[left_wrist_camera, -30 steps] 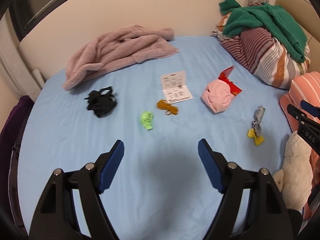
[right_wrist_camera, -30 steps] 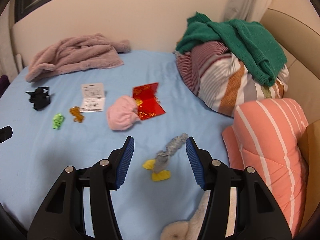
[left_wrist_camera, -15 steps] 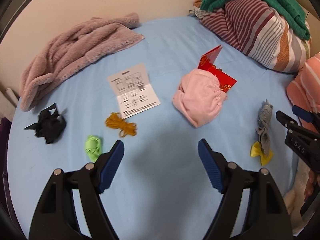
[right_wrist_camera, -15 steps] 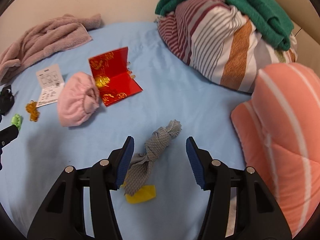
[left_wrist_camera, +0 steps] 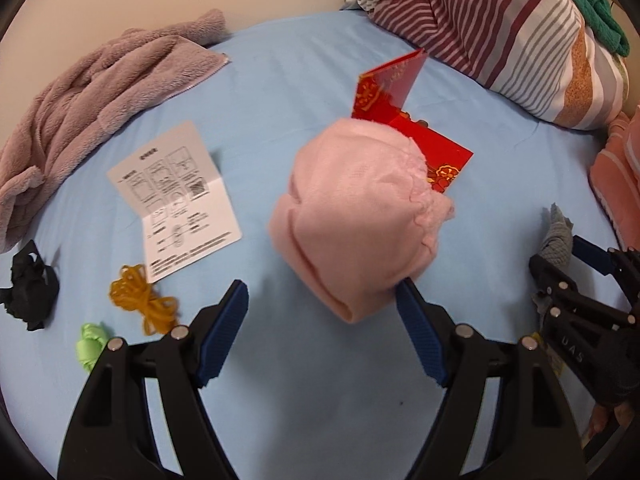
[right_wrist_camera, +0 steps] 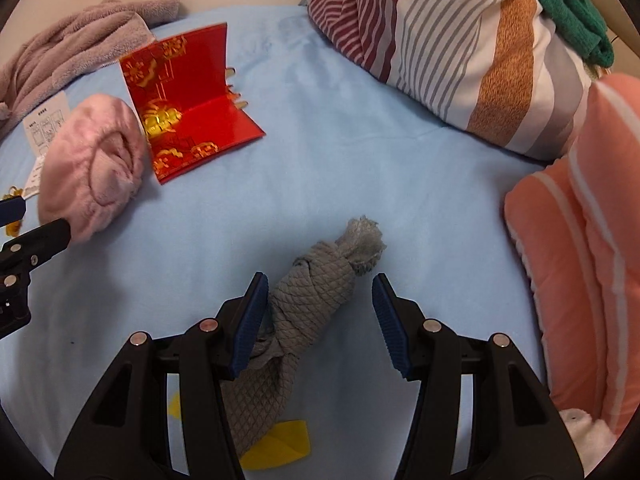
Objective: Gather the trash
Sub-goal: 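Grasp the pink cloth with the left gripper while the right grasps the grey knotted sock, then carry the pink cloth and grey sock in both grippers over the grey bin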
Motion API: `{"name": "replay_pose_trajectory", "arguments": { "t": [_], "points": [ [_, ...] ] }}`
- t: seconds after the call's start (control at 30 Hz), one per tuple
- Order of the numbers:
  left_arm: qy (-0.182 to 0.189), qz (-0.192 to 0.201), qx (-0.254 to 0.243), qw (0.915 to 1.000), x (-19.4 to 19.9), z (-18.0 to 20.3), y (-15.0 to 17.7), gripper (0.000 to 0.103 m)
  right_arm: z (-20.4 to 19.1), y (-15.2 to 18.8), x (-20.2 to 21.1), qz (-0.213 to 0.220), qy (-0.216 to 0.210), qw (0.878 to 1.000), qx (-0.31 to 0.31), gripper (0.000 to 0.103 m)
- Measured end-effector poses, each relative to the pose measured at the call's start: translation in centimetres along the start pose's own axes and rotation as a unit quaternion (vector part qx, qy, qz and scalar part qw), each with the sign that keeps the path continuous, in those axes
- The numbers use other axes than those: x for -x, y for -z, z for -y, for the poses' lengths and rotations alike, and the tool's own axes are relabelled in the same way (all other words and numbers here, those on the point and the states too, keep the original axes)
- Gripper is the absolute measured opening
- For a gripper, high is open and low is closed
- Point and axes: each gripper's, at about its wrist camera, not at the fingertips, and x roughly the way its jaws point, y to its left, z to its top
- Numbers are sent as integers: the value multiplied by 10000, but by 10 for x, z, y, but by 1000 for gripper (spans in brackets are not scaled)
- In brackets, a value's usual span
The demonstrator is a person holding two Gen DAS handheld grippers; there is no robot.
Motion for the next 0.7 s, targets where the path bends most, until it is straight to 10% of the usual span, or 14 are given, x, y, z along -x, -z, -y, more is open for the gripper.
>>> {"name": "replay_pose_trajectory", "arguments": {
  "t": [0.23, 0.3, 0.4, 0.7],
  "points": [
    [144, 42, -16, 9999, -25, 9, -8, 74, -5, -1, 1, 45, -191, 9998, 95, 31],
    [340, 24, -95, 9994, -28, 14, -8, 44, -7, -1, 3, 99, -199, 9997, 127, 28],
    [481, 60, -220, 9986, -22, 23, -7, 27, -5, -1, 7, 158, -245, 9995, 81, 27],
    [504, 209, -218, 9983, 13, 14, 4, 22, -8, -5, 41, 390, -321, 9984, 247, 26]
  ]
}}
